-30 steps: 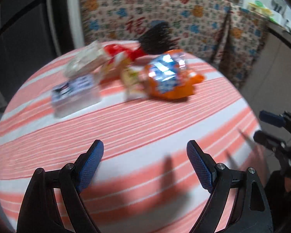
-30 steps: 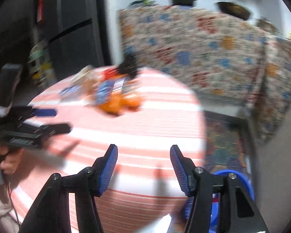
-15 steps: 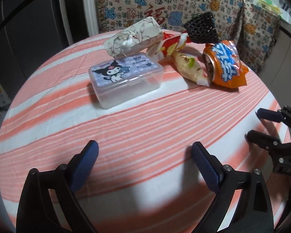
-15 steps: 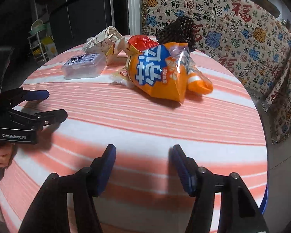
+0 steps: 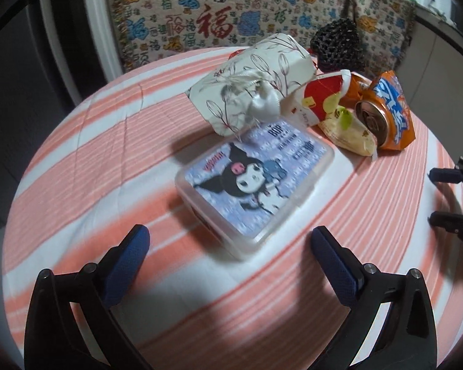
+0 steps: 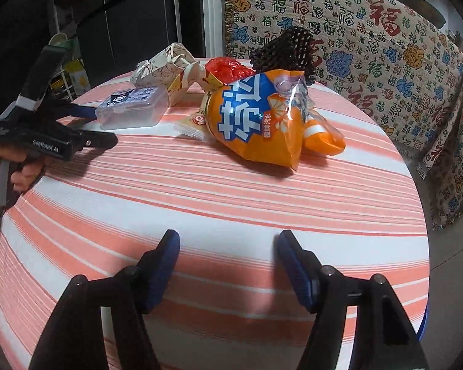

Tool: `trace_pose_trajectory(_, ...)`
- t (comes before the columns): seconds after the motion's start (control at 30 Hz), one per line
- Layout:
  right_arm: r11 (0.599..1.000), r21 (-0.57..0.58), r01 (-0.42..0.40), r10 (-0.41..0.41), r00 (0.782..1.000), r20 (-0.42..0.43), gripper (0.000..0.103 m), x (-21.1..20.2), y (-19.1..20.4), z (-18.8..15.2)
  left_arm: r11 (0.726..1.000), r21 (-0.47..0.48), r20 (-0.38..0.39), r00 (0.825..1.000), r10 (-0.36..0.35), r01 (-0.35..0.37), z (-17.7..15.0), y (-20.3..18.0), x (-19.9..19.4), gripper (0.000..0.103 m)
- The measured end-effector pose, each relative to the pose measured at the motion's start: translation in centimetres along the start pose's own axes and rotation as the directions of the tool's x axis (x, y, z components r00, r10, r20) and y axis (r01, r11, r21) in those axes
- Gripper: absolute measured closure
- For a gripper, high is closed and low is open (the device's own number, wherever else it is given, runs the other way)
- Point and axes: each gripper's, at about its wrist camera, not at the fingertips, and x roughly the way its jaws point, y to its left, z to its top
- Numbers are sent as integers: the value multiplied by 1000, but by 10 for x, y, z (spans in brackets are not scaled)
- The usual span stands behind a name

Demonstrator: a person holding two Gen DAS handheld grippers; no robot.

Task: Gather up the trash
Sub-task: 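Grasp the clear cartoon-printed plastic box with the left gripper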

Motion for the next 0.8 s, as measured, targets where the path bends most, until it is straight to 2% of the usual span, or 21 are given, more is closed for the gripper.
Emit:
trace_pose_trajectory(0.27,1000,1,-2,2,1000,0,34,1,0,0,996,78,3,999,-53,52,18,6,14,0)
trace_pose_trajectory(0.37,1000,2,-3,3,1000,0,34,1,0,0,994,100,15,999,-49,47,25,-1,17,2)
trace_pose_trajectory(0.47,1000,2,-4,4,1000,0,34,1,0,0,990,132,34,997,-63,58,26,-10,15,20)
trace_pose_trajectory(0.5,1000,2,-5,5,1000,0,34,1,0,0,989,134,41,996,-75,69,26,-12,13,32)
trace_pose_trajectory(0.63,1000,2,-5,5,1000,0,34,1,1,0,993,116,53,998,-39,32,22,-16,9,31)
trace_pose_trajectory(0.8,1000,10,-16,16,1000,2,33,3,-1,0,999,23,44,999,27,-28,3,-19,-4,31)
